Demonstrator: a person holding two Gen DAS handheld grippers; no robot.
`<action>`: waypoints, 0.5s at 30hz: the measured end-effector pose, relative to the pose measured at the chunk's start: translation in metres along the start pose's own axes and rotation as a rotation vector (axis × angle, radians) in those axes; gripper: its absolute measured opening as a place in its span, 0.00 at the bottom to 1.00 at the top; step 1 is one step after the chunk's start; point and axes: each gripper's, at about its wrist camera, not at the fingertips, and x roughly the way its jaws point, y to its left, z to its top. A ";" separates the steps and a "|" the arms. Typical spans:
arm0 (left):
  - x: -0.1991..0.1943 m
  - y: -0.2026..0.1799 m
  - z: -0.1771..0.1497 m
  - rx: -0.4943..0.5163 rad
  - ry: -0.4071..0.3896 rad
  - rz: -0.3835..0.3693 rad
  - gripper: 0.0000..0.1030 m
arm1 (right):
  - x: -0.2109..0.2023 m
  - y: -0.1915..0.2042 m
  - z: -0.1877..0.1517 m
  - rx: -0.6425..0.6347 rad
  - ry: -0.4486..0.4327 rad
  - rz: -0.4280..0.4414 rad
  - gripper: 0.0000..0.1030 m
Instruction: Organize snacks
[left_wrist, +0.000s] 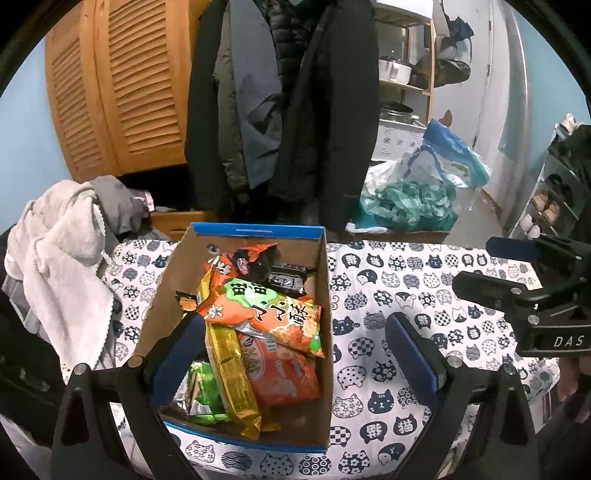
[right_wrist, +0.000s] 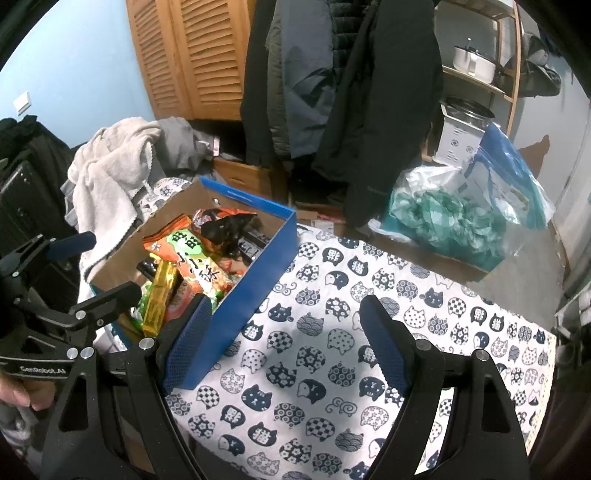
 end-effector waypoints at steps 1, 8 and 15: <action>0.000 0.000 0.000 0.001 -0.002 0.007 0.96 | 0.000 -0.001 0.000 0.001 0.002 0.000 0.79; 0.002 0.001 -0.001 -0.007 0.007 0.019 0.96 | 0.001 -0.004 -0.002 -0.002 0.006 -0.005 0.79; -0.001 0.000 -0.003 0.000 -0.010 0.035 0.96 | 0.002 -0.003 -0.002 -0.003 0.007 -0.004 0.79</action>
